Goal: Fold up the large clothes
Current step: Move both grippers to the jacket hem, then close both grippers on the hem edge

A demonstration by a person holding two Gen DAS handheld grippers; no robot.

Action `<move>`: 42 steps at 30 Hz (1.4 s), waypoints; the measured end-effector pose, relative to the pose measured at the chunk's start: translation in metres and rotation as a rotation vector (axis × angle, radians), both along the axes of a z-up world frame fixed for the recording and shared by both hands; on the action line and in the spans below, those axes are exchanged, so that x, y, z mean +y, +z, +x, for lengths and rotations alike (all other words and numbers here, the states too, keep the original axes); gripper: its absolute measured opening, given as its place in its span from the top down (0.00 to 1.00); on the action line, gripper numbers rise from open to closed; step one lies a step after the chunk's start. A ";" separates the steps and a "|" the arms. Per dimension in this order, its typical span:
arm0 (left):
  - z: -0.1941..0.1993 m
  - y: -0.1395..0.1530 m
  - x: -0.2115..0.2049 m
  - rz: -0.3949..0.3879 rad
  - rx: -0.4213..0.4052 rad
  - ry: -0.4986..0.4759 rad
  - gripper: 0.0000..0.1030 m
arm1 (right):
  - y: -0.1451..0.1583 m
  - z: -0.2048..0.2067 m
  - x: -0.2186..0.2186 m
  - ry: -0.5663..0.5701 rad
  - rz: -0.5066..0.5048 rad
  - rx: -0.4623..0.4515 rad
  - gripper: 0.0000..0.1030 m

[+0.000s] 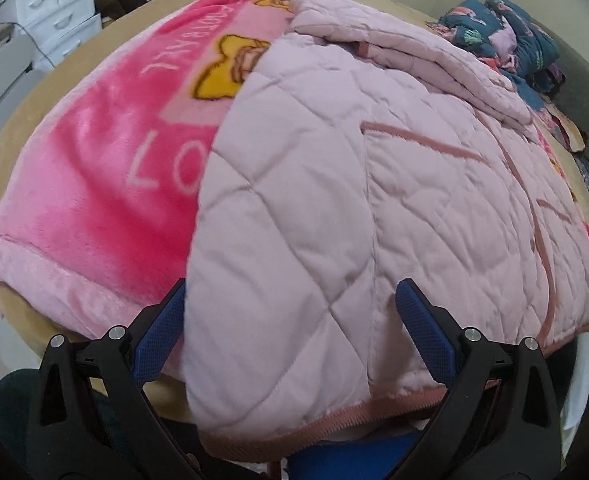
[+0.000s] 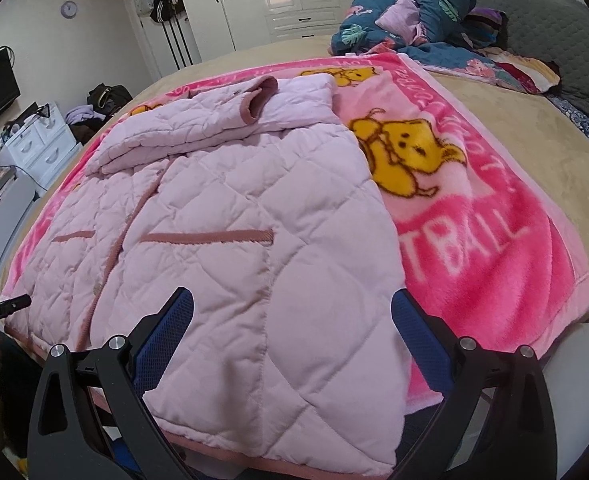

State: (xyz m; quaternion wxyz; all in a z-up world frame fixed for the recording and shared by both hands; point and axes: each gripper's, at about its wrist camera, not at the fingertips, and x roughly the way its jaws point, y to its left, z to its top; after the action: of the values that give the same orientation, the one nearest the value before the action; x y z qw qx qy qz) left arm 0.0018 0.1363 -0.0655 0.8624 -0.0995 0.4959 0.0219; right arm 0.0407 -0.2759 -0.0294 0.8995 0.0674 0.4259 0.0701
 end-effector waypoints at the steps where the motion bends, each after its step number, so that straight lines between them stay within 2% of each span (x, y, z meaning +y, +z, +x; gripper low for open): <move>1: -0.001 0.000 -0.002 -0.002 -0.003 -0.008 0.09 | -0.002 -0.001 -0.003 -0.004 -0.001 0.006 0.04; 4: -0.004 0.000 -0.006 -0.027 -0.015 -0.027 0.09 | -0.007 -0.007 -0.011 -0.008 0.013 0.028 0.04; 11: -0.002 -0.002 -0.012 -0.012 -0.014 -0.038 0.09 | -0.026 -0.024 -0.027 -0.008 0.013 0.106 0.04; 20: -0.004 -0.003 -0.004 -0.057 -0.004 -0.030 0.09 | -0.049 -0.039 -0.029 0.062 0.096 0.192 0.05; 23: -0.007 -0.003 0.000 -0.075 -0.003 -0.027 0.09 | -0.056 -0.042 -0.028 0.090 0.141 0.213 0.17; 25: -0.009 -0.003 0.003 -0.087 0.000 -0.025 0.09 | -0.060 -0.043 -0.029 0.096 0.160 0.216 0.20; 26: -0.010 -0.003 0.004 -0.092 0.000 -0.025 0.09 | -0.061 -0.043 -0.029 0.098 0.171 0.218 0.25; 28: -0.011 -0.003 0.005 -0.100 -0.002 -0.023 0.09 | -0.061 -0.044 -0.029 0.105 0.176 0.215 0.40; 29: -0.011 -0.003 0.005 -0.103 -0.002 -0.021 0.09 | -0.058 -0.045 -0.029 0.110 0.180 0.205 0.53; 30: -0.011 -0.004 0.006 -0.107 -0.001 -0.018 0.09 | -0.052 -0.047 -0.030 0.119 0.196 0.181 0.63; 32: -0.010 -0.005 0.006 -0.111 0.000 -0.015 0.09 | -0.037 -0.052 -0.034 0.133 0.239 0.117 0.74; 35: -0.008 -0.006 0.006 -0.109 0.001 -0.015 0.09 | -0.012 -0.055 -0.036 0.152 0.284 0.023 0.81; 36: -0.008 -0.006 0.006 -0.101 -0.001 -0.013 0.13 | -0.005 -0.054 -0.035 0.154 0.291 0.004 0.81; 37: -0.009 -0.004 0.005 -0.082 -0.007 -0.008 0.26 | 0.002 -0.053 -0.035 0.157 0.299 -0.020 0.81; 39: -0.010 -0.002 0.005 -0.048 -0.021 0.004 0.42 | 0.013 -0.050 -0.033 0.162 0.306 -0.051 0.82; 42: -0.013 0.000 0.001 -0.059 -0.036 -0.012 0.60 | 0.025 -0.043 -0.032 0.168 0.310 -0.086 0.82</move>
State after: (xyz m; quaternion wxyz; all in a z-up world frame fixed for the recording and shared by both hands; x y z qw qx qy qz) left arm -0.0111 0.1375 -0.0655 0.8678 -0.1225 0.4815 0.0002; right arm -0.0020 -0.3083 -0.0041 0.8868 0.1663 0.3752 0.2127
